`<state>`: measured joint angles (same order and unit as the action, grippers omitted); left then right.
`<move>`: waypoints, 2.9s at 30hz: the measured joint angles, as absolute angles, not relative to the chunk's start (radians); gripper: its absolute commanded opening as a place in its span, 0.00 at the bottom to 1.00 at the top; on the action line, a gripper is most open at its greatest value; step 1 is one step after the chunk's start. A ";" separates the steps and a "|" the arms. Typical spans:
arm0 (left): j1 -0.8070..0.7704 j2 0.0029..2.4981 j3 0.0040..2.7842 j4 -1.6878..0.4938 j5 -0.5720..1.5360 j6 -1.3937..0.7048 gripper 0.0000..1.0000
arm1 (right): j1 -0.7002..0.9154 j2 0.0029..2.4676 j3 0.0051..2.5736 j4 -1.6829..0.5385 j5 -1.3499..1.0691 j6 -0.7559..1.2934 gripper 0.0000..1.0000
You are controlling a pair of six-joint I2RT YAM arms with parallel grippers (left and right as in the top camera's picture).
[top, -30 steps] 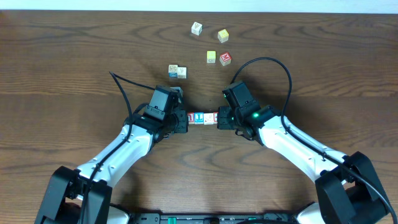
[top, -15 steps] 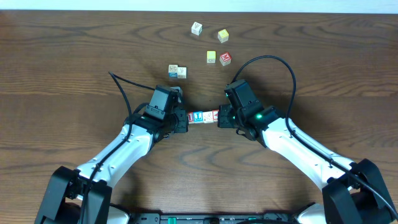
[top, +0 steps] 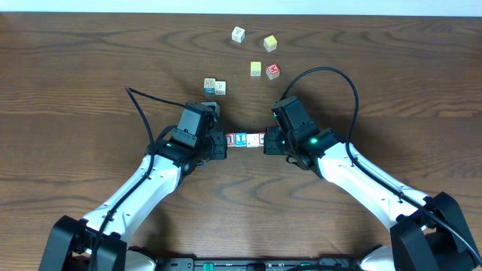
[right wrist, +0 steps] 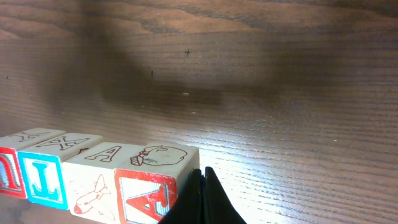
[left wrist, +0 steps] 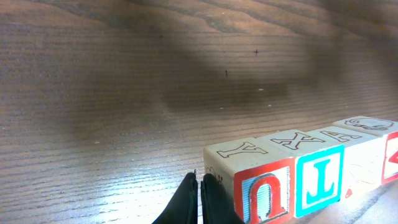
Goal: Lift 4 blocks
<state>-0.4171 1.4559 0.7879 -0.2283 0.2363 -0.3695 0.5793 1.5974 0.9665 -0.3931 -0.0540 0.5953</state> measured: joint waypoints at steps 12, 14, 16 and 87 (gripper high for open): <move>-0.417 1.455 0.788 -0.228 0.236 -0.370 0.07 | 0.579 1.577 0.966 -0.393 -0.052 0.595 0.01; -0.417 1.455 0.788 -0.228 0.236 -0.370 0.07 | 0.579 1.571 0.966 -0.393 -0.052 0.595 0.01; -0.417 1.455 0.788 -0.228 0.236 -0.370 0.07 | 0.579 1.569 0.966 -0.393 -0.052 0.595 0.01; -0.447 1.398 0.820 -0.266 0.206 -0.392 0.07 | 0.580 1.507 0.966 -0.398 -0.004 0.595 0.01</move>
